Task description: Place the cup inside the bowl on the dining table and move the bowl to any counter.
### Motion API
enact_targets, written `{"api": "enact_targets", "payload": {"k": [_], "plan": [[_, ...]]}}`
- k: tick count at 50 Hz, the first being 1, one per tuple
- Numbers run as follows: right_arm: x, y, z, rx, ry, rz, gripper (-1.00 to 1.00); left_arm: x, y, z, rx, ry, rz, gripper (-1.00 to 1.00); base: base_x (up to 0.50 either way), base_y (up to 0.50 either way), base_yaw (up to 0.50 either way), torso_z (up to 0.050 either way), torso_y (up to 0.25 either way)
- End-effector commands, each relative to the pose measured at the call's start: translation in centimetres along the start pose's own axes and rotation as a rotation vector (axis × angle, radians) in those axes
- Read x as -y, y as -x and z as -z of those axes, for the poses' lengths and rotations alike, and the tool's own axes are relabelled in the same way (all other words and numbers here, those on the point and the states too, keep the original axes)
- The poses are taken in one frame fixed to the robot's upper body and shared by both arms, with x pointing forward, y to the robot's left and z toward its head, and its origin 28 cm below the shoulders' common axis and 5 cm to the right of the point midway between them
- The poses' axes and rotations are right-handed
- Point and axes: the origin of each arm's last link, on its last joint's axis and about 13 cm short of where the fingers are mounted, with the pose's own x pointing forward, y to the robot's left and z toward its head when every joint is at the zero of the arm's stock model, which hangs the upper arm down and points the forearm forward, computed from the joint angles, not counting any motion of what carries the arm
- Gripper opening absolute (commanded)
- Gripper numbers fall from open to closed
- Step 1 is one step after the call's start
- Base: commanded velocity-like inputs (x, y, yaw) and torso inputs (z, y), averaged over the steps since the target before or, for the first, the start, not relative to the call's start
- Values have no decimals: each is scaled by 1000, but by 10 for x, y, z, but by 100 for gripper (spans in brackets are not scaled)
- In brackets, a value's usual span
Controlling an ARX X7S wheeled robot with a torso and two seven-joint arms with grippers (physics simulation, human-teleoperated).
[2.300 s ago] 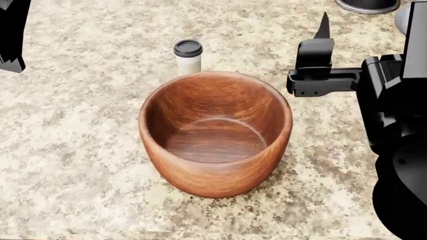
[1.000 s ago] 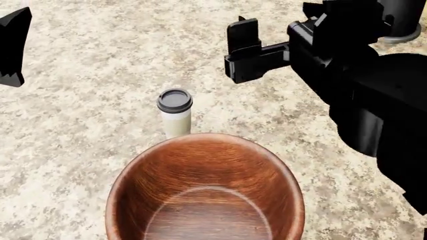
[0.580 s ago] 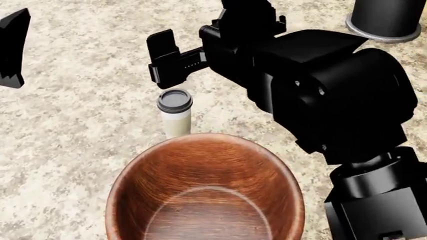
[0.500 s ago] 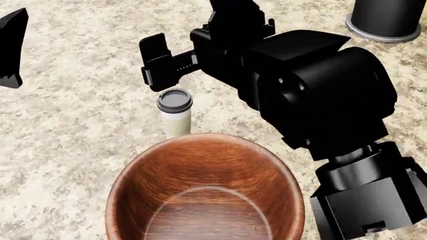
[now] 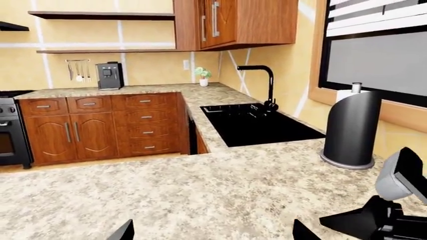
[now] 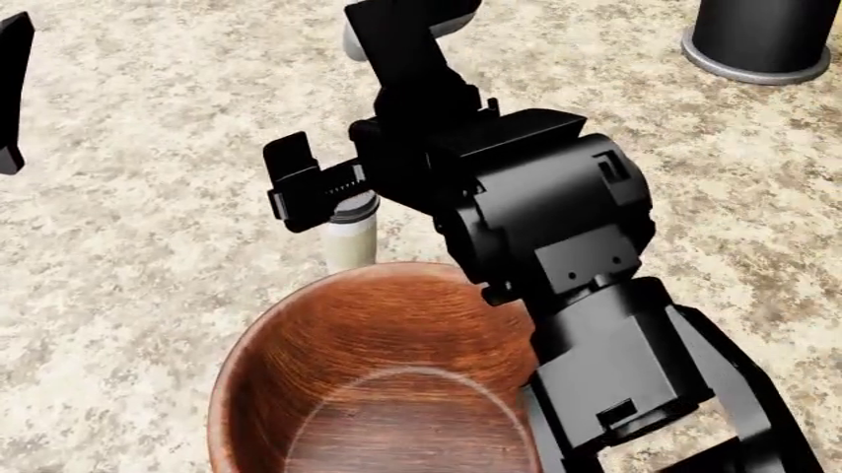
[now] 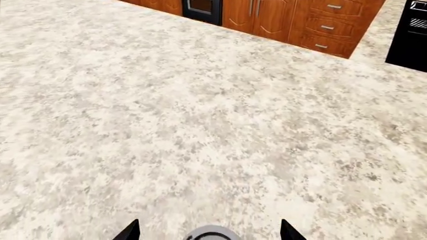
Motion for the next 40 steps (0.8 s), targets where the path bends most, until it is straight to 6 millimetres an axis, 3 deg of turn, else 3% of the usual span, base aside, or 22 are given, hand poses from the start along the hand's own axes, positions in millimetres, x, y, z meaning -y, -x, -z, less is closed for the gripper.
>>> {"api": "enact_targets", "payload": {"k": [1,40], "plan": [[0,-9,12,-46,-1,2,100,-3,8,-3,28,3,10,100,0,0,0,0,0],[0,-17,27,-141,-36,41,100,-9,21,-1,11,0,16,100,0,0,0,0,0]]}}
